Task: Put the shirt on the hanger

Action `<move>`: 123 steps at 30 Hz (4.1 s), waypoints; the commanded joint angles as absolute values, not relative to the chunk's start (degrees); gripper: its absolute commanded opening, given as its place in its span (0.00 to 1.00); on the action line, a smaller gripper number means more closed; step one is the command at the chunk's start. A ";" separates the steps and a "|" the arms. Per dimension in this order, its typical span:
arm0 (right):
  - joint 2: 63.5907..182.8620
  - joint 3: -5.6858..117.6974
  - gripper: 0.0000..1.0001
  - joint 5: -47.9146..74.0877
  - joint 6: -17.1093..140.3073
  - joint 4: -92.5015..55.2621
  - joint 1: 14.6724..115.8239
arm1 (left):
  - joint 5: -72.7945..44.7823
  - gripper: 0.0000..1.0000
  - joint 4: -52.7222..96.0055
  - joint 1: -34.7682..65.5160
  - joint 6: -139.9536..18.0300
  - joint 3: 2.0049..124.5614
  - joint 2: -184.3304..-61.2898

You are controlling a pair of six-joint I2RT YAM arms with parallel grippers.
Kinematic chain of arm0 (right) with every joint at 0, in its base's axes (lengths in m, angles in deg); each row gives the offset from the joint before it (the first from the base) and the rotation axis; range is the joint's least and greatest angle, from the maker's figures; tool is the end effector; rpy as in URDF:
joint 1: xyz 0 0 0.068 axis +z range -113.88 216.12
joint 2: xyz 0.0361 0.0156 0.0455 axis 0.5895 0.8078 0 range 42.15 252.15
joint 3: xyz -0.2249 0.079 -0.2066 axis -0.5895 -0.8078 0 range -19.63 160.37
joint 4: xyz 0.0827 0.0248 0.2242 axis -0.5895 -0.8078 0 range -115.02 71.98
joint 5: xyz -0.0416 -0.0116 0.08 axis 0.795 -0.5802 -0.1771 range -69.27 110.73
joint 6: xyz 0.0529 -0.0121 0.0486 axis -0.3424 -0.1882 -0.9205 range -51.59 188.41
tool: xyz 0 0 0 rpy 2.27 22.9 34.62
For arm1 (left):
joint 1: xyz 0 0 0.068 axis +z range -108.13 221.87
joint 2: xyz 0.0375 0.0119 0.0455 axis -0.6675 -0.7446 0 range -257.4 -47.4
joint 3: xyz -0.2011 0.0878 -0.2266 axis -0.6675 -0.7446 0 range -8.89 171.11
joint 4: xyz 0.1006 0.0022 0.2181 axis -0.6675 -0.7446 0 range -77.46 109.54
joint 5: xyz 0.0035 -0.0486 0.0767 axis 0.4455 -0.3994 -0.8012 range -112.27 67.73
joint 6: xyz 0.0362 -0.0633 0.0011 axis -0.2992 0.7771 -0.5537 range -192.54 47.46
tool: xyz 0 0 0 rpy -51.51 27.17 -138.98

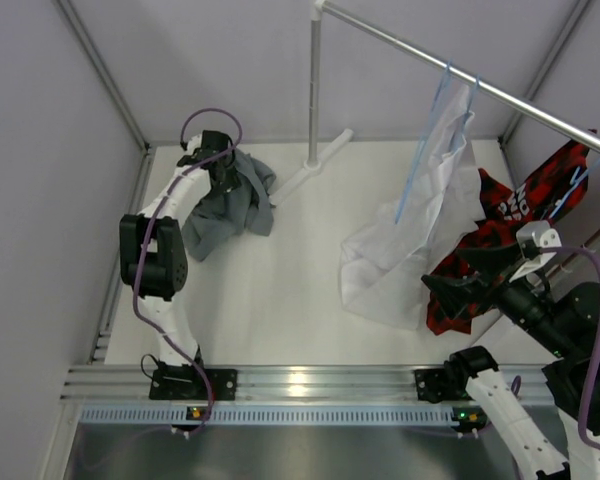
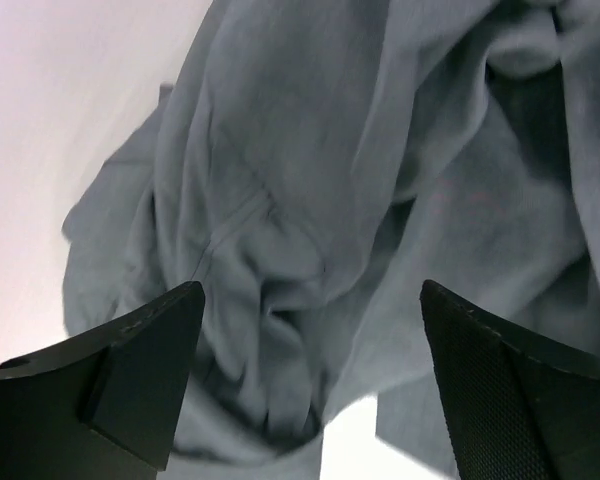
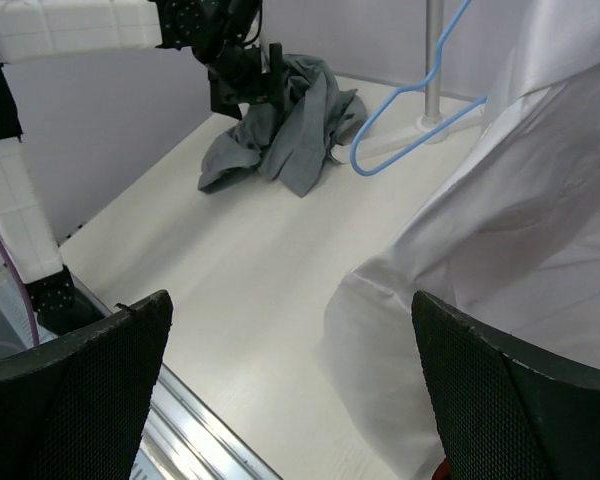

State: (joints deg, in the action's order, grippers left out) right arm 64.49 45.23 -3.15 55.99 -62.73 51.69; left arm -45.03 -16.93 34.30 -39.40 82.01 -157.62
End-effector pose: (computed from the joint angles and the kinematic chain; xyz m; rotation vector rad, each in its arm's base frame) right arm -0.0184 0.0203 0.4200 -0.3740 1.6098 0.7091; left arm 0.4282 -0.0333 0.2780 -0.6883 2.3495 0.1997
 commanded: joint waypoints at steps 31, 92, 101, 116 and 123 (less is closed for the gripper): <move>93.52 56.79 0.99 -18.78 56.94 -39.44 71.24 | -49.98 0.00 -28.42 7.07 -53.38 68.62 -101.56; 94.35 34.07 1.00 42.97 58.92 -36.13 108.81 | -39.79 0.87 -6.06 13.55 -16.72 21.12 -94.43; 97.52 34.51 0.99 40.24 59.27 -35.34 108.54 | -12.36 0.82 21.54 25.88 -19.55 9.31 -97.67; 100.15 35.39 1.00 39.62 59.10 -35.43 107.67 | -17.77 0.00 15.36 27.11 -23.74 14.10 -95.06; 103.49 42.13 0.99 34.45 61.73 -35.43 103.71 | -20.69 0.00 -13.47 27.02 -43.60 47.19 -92.04</move>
